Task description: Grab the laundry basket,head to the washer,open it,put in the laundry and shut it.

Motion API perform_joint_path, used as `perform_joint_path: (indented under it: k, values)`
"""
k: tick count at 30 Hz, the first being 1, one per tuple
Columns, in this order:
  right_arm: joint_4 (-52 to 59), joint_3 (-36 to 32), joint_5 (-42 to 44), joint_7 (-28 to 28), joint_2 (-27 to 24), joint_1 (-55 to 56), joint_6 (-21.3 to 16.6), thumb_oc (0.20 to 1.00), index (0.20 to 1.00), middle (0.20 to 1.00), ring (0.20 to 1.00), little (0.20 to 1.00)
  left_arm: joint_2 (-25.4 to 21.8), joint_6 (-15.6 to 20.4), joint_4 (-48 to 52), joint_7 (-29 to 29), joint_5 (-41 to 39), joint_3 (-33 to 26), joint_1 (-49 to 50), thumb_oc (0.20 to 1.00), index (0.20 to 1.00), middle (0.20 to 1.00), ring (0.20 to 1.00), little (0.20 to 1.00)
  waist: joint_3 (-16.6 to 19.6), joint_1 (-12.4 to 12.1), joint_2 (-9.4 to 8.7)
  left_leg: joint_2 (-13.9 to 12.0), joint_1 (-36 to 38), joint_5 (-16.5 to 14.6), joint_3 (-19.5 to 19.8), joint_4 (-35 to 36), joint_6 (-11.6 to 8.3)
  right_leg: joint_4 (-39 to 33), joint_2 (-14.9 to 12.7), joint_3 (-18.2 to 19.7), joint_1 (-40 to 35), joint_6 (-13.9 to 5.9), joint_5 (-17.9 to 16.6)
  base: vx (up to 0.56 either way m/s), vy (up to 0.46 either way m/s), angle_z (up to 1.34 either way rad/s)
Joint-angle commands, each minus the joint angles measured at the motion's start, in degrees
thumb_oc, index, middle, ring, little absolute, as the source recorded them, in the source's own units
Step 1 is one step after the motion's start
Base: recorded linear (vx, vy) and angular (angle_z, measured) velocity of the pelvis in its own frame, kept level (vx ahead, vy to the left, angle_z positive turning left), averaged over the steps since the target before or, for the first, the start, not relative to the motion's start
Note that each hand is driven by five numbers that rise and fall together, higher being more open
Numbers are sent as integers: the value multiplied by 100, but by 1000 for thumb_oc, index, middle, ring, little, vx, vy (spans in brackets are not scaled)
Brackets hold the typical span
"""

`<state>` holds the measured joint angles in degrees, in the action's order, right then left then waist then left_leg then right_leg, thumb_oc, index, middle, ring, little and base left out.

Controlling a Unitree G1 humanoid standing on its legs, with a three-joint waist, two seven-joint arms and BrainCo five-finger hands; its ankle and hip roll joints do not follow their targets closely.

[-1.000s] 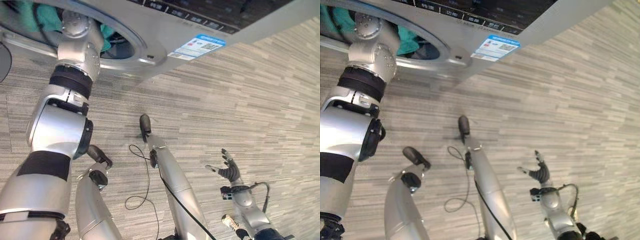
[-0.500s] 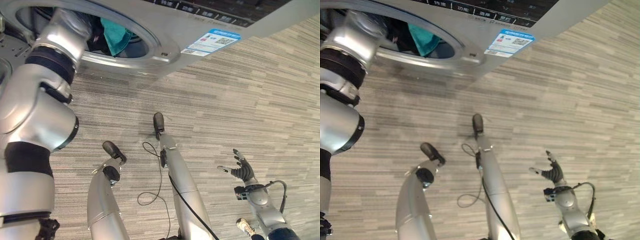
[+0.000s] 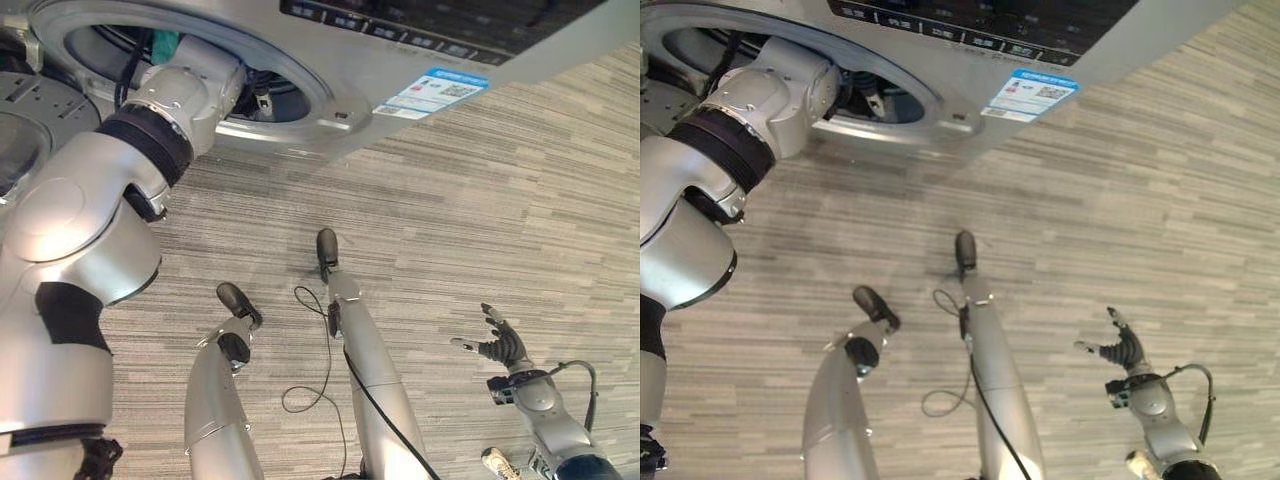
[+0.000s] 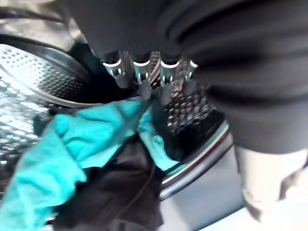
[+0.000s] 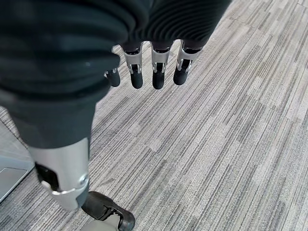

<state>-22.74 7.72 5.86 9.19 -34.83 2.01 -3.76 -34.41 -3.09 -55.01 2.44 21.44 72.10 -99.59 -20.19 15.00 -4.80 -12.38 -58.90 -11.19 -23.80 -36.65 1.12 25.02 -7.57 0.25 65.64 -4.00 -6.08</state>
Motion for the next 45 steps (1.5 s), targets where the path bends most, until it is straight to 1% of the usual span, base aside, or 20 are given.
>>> perform_joint_path:
  k: [1, 3, 7, 8, 10, 11, 12, 13, 14, 15, 17, 20, 25, 32, 36, 37, 38, 39, 44, 45]
  values:
    - [-41, -398, -62, -41, -519, 601, -3, 1000, 1000, 1000, 1000, 1000, 484, 381, 609, -856, -452, -998, -577, 1000, 1000, 1000, 1000, 1000, 184, 248, 407, 44, 182, 414, 431, 972, -102, 27, 417, -523, -665, 60, 992, -13, -3, 4]
    - [-252, -170, -166, -28, -255, 586, -116, 1000, 1000, 1000, 1000, 1000, 322, 340, 711, -1362, -141, -1548, -21, 1000, 1000, 1000, 1000, 1000, 142, 202, 375, 55, 289, 437, 472, 1014, -122, 15, 398, -552, -797, 64, 1007, -12, 2, 2]
    - [-496, -62, -229, 54, 0, 577, -178, 1000, 1000, 1000, 1000, 1000, -123, 316, 1106, -1448, 238, -1922, 914, 1000, 1000, 1000, 1000, 1000, 125, 123, 343, 73, 484, 477, 511, 1135, -168, -52, 349, -598, -1015, 60, 1007, -17, 9, 3]
    - [-589, -32, -236, 60, 128, 638, -160, 1000, 1000, 1000, 1000, 1000, -387, 310, 1502, -1411, 225, -2230, 1547, 1000, 1000, 1000, 1000, 1000, 150, 87, 351, 91, 628, 490, 513, 1214, -181, -91, 330, -626, -1148, 51, 1007, -1, 13, 4]
    - [-803, 22, -338, 35, 388, 716, -79, 1000, 1000, 1000, 1000, 1000, -575, 341, 2066, -1320, 215, -2778, 2718, 1000, 1000, 1000, 1000, 1000, 167, -32, 342, 127, 883, 487, 504, 1302, -210, -127, 296, -675, -1379, 42, 1041, 9, 11, 4]
    - [-1029, 67, -481, 6, 586, 798, 21, 1000, 1000, 1000, 1000, 1000, -619, 367, 2574, -1217, 335, -3399, 4116, 1000, 1000, 1000, 1000, 1000, 227, -158, 321, 189, 1196, 500, 498, 1443, -229, -217, 276, -707, -1669, 46, 1055, -1, 2, 10]
    - [-1031, 89, -487, 9, 564, 814, 16, 1000, 1000, 1000, 1000, 1000, -633, 357, 2622, -1206, 355, -3450, 4191, 1000, 1000, 1000, 1000, 1000, 239, -137, 325, 192, 1221, 521, 487, 1464, -226, -238, 276, -705, -1691, 51, 1037, 33, -2, 9]
    - [-1308, 77, -620, -5, 750, 813, 93, 1000, 1000, 1000, 1000, 1000, -358, 385, 2726, -1169, 349, -3943, 5411, 1000, 1000, 1000, 1000, 1000, 311, -273, 303, 256, 1560, 518, 526, 1587, -237, -294, 262, -733, -2027, 59, 1090, 36, -5, 11]
    - [-1418, 73, -652, -12, 811, 812, 126, 1000, 1000, 1000, 1000, 1000, -239, 400, 2786, -1164, 302, -4178, 5969, 1000, 1000, 1000, 1000, 1000, 354, -330, 293, 286, 1746, 546, 551, 1672, -231, -330, 258, -751, -2202, 71, 1094, 43, -3, 15]
    - [-1428, 99, -657, -10, 789, 831, 120, 1000, 1000, 1000, 1000, 1000, -240, 399, 2827, -1160, 316, -4221, 6050, 1000, 1000, 1000, 1000, 1000, 355, -308, 297, 292, 1802, 550, 546, 1699, -234, -346, 258, -749, -2251, 70, 1095, 33, 9, 15]
    - [-1946, 105, -727, -55, 978, 727, 208, 1000, 1000, 1000, 1000, 1000, 144, 504, 2907, -1092, 118, -4605, 7313, 1000, 1000, 1000, 1000, 1000, 452, -516, 312, 412, 2441, 582, 619, 1905, -232, -375, 240, -809, -2857, 92, 1197, 96, 22, 24]
    - [-2441, 187, -749, -151, 1107, 625, 264, 1000, 1000, 1000, 1000, 1000, 423, 584, 2978, -959, -190, -4962, 8398, 1000, 1000, 1000, 1000, 1000, 540, -690, 355, 571, 3228, 677, 696, 2264, -254, -571, 239, -924, -3649, 86, 1288, 113, 23, 21]
    - [-3277, 386, -812, -193, 1302, 365, 319, 1000, 1000, 1000, 1000, 1000, 813, 565, 2498, -860, -246, -5056, 9229, 1000, 1000, 1000, 1000, 1000, 791, -850, 417, 649, 4380, 889, 855, 2879, -315, -1138, 249, -1153, -4892, 59, 1337, 98, -6, 26]
    - [-4202, 506, -814, -202, 1553, 108, 399, 1000, 1000, 1000, 1000, 1000, 1280, 518, 2006, -1037, -677, -5404, 9676, 1000, 1000, 1000, 1000, 1000, 1145, -1044, 401, 696, 5123, 1095, 949, 3290, -264, -1742, 309, -1372, -5822, 64, 1191, 35, -21, 25]
    - [-4528, 836, -1015, -260, 1586, -69, 455, 1000, 1000, 1000, 1000, 1000, 1396, 570, 1910, -1078, -913, -5376, 9785, 1000, 1000, 1000, 1000, 1000, 1173, -1382, 317, 744, 5113, 1218, 2162, 3226, -456, -1861, 259, -1284, -6160, 52, 1240, 13, 54, 4]
    - [-4530, 834, -1015, -260, 1587, -73, 454, 1000, 1000, 1000, 1000, 1000, 1395, 571, 1909, -1078, -913, -5376, 9780, 1000, 1000, 1000, 1000, 1000, 1181, -1373, 319, 748, 5093, 1244, 2171, 3235, -453, -1876, 258, -1295, -6148, 52, 1217, 48, 135, -13]
    - [-4654, 860, -1085, -269, 1572, -177, 459, 1000, 1000, 1000, 1000, 1000, 1411, 603, 1958, -1061, -1033, -5389, 9858, 1000, 1000, 1000, 1000, 1000, 1251, -1490, 322, 729, 5073, 1283, 2942, 3345, -549, -1912, 236, -1129, -6154, 2, 1199, 61, 164, -8]
    - [-4709, 848, -1112, -270, 1557, -224, 454, 1000, 1000, 1000, 1000, 1000, 1416, 636, 1985, -1009, -1120, -5408, 9906, 1000, 1000, 1000, 1000, 1000, 1297, -1506, 330, 662, 5094, 1265, 3180, 3342, -579, -1926, 220, -990, -6159, -47, 1181, 71, 161, -20]
    - [-4714, 850, -1113, -270, 1557, -225, 451, 1000, 1000, 1000, 1000, 1000, 1415, 636, 1989, -1006, -1123, -5409, 9910, 1000, 1000, 1000, 1000, 1000, 1295, -1512, 334, 653, 5102, 1259, 3175, 3344, -583, -1929, 228, -984, -6164, -45, 1179, 10, 29, -38]
    - [-4751, 808, -1110, -279, 1549, -251, 448, 1000, 1000, 1000, 1000, 1000, 1421, 657, 2005, -965, -1186, -5428, 9936, 1000, 1000, 1000, 1000, 1000, 1332, -1499, 336, 556, 5101, 1259, 3253, 3311, -605, -1932, 200, -899, -6171, -82, 1180, 90, 408, -13]
